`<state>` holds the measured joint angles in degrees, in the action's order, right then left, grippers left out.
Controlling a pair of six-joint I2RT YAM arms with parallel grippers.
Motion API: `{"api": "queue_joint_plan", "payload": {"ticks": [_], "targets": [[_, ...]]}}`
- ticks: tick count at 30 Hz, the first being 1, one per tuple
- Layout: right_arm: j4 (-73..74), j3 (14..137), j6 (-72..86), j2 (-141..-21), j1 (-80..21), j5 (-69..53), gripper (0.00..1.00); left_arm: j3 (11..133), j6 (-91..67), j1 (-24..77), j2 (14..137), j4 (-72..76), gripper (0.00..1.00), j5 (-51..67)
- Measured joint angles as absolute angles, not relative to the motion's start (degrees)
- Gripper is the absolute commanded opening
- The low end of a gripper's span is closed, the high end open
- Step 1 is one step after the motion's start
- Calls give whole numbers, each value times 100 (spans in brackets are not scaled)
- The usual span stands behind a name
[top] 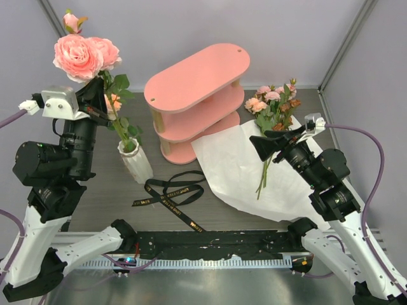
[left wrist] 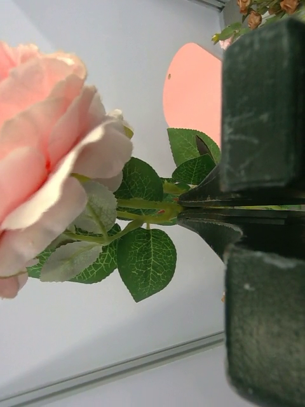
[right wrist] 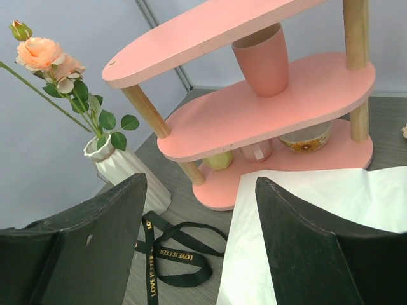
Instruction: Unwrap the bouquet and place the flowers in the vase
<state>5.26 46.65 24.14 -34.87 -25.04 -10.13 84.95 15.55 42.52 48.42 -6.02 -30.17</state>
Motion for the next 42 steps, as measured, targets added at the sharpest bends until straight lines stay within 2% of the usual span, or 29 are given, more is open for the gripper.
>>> {"api": "queue_joint_plan", "payload": {"ticks": [11,26,42], "targets": [[528,4663,2414,-3487,-2504,-1015,75,7609,1391,4252,4534,-145,0,-3468],[521,4456,2421,-3520,-2504,-1017,75,5328,1396,4252,3435,965,0,-4270],[528,4313,2499,-3548,-2504,-1039,75,3531,829,4252,3251,1946,0,-5433]]}}
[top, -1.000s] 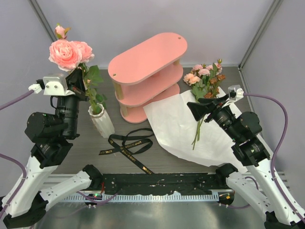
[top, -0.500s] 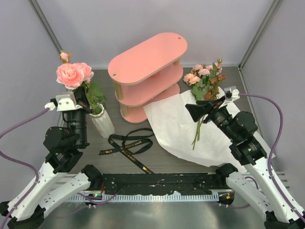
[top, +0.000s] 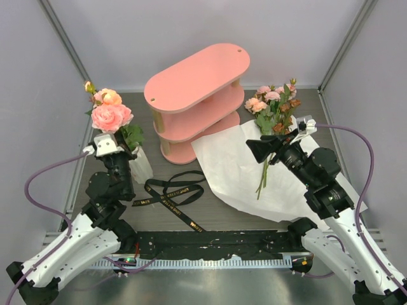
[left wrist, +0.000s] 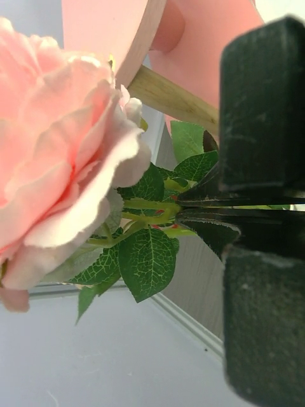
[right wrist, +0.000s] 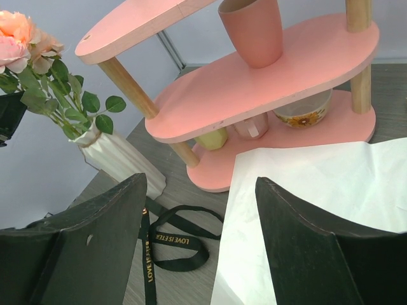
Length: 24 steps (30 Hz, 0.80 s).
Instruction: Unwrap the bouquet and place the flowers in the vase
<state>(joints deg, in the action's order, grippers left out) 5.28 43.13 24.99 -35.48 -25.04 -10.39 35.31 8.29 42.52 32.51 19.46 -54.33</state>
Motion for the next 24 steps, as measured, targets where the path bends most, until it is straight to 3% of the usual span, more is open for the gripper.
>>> {"api": "queue_joint_plan", "payload": {"ticks": [5,8,9,11,12,14,24], "targets": [[526,4261,2521,-3472,-2504,-1039,75,3363,781,4252,3323,2193,4,-5730],[539,4244,2523,-3461,-2504,-1037,75,3347,753,4252,3411,2261,28,-5916],[539,4244,2523,-3441,-2504,-1037,75,3347,762,4252,3428,2263,52,-5961],[539,4244,2523,-3437,-2504,-1037,75,3350,760,4252,3437,2244,73,-6062],[537,4244,2523,-3437,-2504,-1037,75,3356,727,4252,3430,2217,89,-6099],[534,4244,2523,-3437,-2504,-1037,75,3444,591,4252,3336,1970,100,-6149],[521,4244,2547,-3625,-2504,-1059,75,5186,-729,4261,2598,-224,100,-5544]]}}
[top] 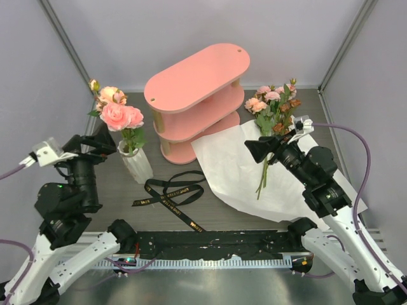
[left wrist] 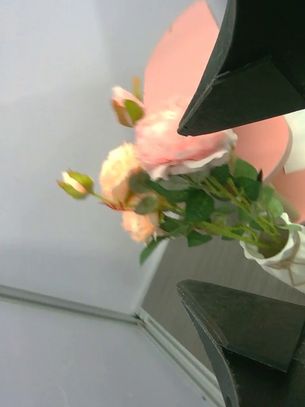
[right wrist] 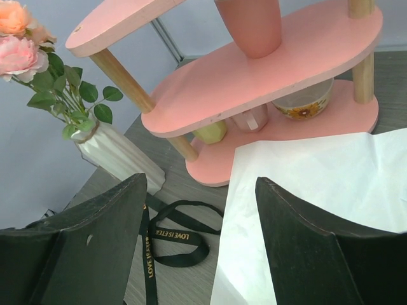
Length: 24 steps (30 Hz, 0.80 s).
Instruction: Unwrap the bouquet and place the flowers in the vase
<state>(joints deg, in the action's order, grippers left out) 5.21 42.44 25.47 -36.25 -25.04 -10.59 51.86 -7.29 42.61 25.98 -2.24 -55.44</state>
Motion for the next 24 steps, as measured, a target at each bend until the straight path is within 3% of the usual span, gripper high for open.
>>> {"api": "queue_joint_plan", "payload": {"ticks": [7,12,16,19,24], "targets": [[617,4263,2637,-4012,-2504,-819,75,6508,-899,4263,2580,-1074,100,-4241],[1157,4541,2912,-4834,-2499,56,75,7935,-1022,4261,3505,-1747,100,-3120],[2032,5041,3205,-6049,-2268,696,73,9091,-1179,4263,4705,-2373,100,-1461],[2412,5299,3308,-6834,-1780,851,66,9675,-1330,4263,5577,-2744,100,-54],[2602,5308,3354,-7542,-945,1026,43,9625,-1702,4263,6436,-2958,100,1946]]}}
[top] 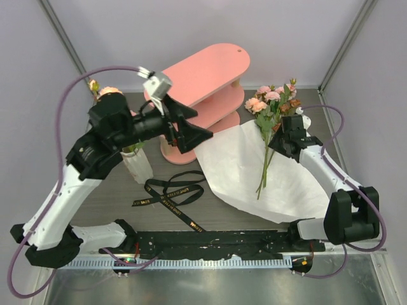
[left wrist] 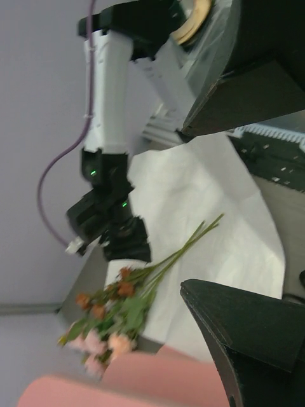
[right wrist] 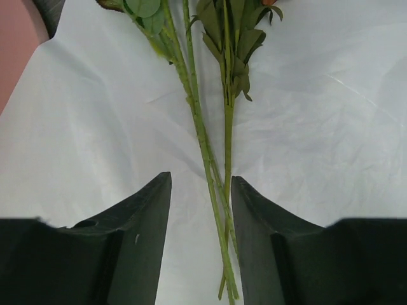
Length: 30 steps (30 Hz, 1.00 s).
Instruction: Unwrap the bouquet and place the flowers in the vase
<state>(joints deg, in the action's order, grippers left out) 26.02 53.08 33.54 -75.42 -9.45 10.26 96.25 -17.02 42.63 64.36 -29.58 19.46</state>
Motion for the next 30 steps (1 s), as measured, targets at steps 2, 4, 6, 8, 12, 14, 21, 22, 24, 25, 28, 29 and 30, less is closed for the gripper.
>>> {"api": "queue_joint_plan", "payload": {"ticks": [2,4,6,8,12,14,21,22,24,25,28,29,30], "targets": [[2528,5310,3339,-7741,-845,1066,35,9402,-1879,4263,6615,-2954,100,2523],[2449,5336,3297,-8003,-847,1061,31,9102,-2069,4268,6700,-2926,100,2991],[2351,5419,3258,-8374,-854,1044,27,8829,-2202,4278,6700,-2906,100,3286],[2252,5489,3210,-8733,-854,1011,26,8613,-2276,4292,6676,-2856,100,3485],[2174,5533,3173,-9205,-856,950,26,8361,-2366,4311,6593,-2799,100,3662],[2137,5529,3168,-9264,-856,908,22,8243,-2368,4311,6506,-2755,100,3701],[1841,5349,3159,-9264,-856,823,19,8108,-2366,4313,6401,-2700,100,3734],[1835,5334,3155,-9264,-856,821,20,8108,-2366,4318,6401,-2696,100,3734],[1815,5332,3131,-9264,-856,805,19,8108,-2364,4333,6401,-2683,100,3734],[1800,5332,3116,-9268,-856,790,19,8108,-2364,4344,6401,-2679,100,3736],[1752,5332,3052,-9345,-856,742,15,8108,-2364,4372,6403,-2681,100,3736],[1734,5332,3033,-9386,-856,731,10,8108,-2364,4383,6403,-2679,100,3734],[1719,5332,3020,-9424,-856,718,8,8108,-2364,4390,6403,-2681,100,3734]]}}
